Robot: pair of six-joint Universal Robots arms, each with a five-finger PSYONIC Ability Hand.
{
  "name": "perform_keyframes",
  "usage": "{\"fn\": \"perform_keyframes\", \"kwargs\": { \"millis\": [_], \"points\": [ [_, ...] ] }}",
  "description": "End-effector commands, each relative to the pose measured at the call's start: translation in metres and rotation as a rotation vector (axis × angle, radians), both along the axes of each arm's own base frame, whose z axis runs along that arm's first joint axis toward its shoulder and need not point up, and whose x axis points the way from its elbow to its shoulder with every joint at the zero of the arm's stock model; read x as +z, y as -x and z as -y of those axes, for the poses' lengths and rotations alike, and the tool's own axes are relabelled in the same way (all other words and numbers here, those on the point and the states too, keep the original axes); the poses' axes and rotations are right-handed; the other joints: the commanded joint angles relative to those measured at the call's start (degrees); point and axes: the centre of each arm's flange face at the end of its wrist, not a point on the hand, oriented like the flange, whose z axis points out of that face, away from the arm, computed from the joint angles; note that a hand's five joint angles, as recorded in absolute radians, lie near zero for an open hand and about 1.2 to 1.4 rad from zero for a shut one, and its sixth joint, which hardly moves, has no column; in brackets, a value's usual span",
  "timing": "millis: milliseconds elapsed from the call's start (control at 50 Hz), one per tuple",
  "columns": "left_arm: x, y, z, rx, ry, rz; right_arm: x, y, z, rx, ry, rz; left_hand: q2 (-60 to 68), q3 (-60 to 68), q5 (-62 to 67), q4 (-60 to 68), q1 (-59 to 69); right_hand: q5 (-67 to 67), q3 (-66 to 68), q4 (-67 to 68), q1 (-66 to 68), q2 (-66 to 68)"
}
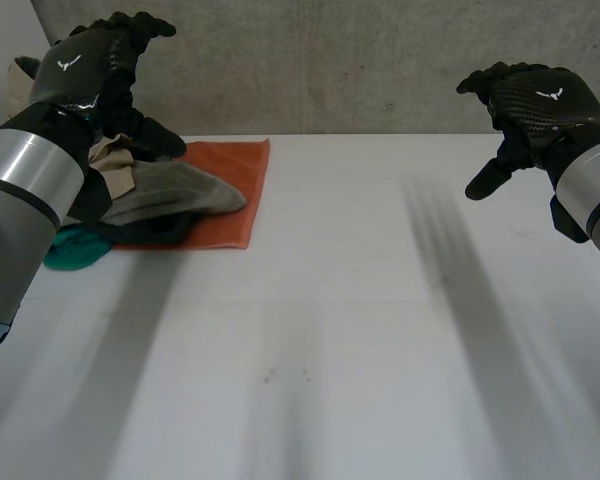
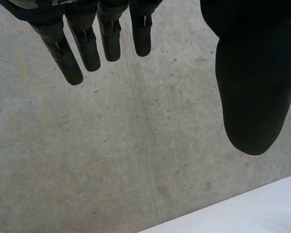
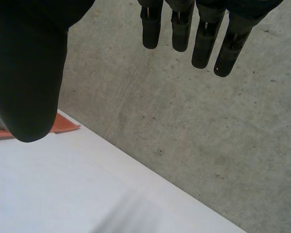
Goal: Fold the laundry.
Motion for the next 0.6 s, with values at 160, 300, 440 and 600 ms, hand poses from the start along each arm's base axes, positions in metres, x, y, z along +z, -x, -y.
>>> {"fn": "perform_keyframes", "kwargs": {
  "millis": [160, 300, 440, 600],
  "points": [
    [-0.013, -0.01, 0.049, 0.092, 0.026, 0.116, -0.003, 0.0, 0.001, 0.001, -0.007, -0.004, -3.9, -3.67, -3.73, -3.92, -3.59, -4.83, -5.64, -5.67, -2.05, -4.77],
    [-0.044, -0.038, 0.116, 0.248, 0.082, 0.319, -0.004, 0.0, 0.001, 0.0, -0.005, -0.021, -4.07, -3.84, -3.9, -4.09, -3.75, -4.83, -5.64, -5.67, -2.05, -4.77],
    [-0.084, -0.095, 0.195, 0.481, 0.163, 0.554, -0.007, 0.0, 0.001, 0.002, -0.012, -0.026, -3.9, -3.67, -3.73, -3.92, -3.59, -4.83, -5.64, -5.67, -2.05, -4.77],
    [-0.104, -0.114, 0.242, 0.637, 0.362, 0.71, -0.012, -0.001, 0.003, 0.002, -0.026, -0.032, 5.31, 5.54, 5.48, 5.29, 5.62, -4.83, -5.64, -5.67, -2.05, -4.77]
  ]
}}
